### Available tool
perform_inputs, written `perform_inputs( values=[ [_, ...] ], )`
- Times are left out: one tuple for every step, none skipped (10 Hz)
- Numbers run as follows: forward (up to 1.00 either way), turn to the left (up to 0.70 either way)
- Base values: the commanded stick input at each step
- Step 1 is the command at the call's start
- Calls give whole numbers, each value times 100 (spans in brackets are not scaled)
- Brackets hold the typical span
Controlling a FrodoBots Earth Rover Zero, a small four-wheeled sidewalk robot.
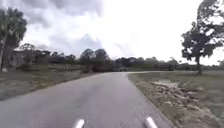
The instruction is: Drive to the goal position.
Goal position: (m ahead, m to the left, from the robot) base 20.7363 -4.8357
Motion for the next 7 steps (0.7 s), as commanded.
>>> perform_inputs(
  values=[
    [85,0],
    [85,0],
    [85,0],
    [85,0],
    [85,0],
    [85,0],
    [85,0]
  ],
)
